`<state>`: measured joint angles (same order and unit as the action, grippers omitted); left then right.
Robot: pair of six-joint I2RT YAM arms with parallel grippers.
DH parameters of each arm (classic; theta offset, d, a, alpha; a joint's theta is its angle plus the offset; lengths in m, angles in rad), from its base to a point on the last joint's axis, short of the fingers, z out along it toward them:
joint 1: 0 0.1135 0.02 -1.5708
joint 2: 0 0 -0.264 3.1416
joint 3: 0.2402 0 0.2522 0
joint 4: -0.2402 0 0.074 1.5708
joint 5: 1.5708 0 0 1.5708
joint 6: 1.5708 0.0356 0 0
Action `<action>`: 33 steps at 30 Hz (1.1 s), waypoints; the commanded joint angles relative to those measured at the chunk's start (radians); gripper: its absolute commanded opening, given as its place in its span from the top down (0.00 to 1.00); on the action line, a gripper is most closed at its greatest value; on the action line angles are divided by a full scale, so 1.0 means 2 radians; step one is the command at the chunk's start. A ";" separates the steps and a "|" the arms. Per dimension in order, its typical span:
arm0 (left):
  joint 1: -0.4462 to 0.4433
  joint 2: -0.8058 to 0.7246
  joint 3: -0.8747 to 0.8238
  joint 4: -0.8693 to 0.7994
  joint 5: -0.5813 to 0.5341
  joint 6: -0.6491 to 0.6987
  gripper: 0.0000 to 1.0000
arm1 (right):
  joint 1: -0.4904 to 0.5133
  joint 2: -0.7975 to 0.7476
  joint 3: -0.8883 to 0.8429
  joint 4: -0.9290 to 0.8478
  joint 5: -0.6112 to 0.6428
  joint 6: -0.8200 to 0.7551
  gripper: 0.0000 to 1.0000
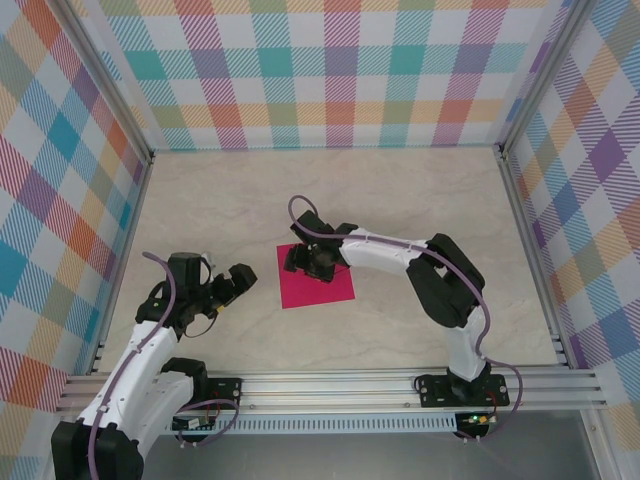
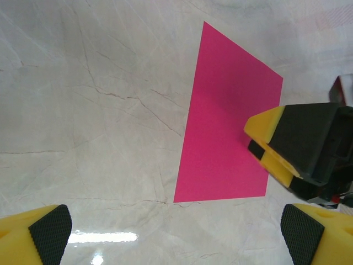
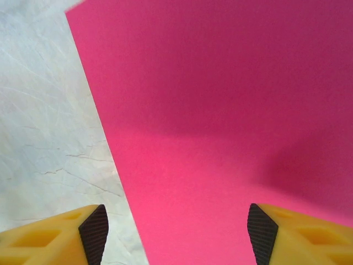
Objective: Fold a paper plane with a square sheet of paper (pick it up from the middle)
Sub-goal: Move the square sheet of paper to the center of the table, then fold the square sheet of paper in half at the center of the table.
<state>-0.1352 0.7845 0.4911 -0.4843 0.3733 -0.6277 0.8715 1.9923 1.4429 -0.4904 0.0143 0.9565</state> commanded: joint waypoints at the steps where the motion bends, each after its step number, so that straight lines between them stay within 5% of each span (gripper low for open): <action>1: -0.006 0.011 0.009 0.017 0.023 0.012 0.00 | -0.003 -0.017 0.060 -0.137 0.088 -0.102 0.22; 10: -0.006 0.036 0.019 0.017 0.008 0.019 0.00 | -0.015 0.069 0.164 -0.237 0.073 -0.152 0.00; 33: -0.006 0.033 0.019 0.003 0.004 0.030 0.00 | -0.021 0.199 0.255 -0.303 0.021 -0.171 0.00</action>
<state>-0.1352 0.8635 0.5209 -0.4656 0.3809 -0.5854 0.8177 2.3428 1.9491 -1.0401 0.0772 0.6353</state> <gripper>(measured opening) 0.999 0.997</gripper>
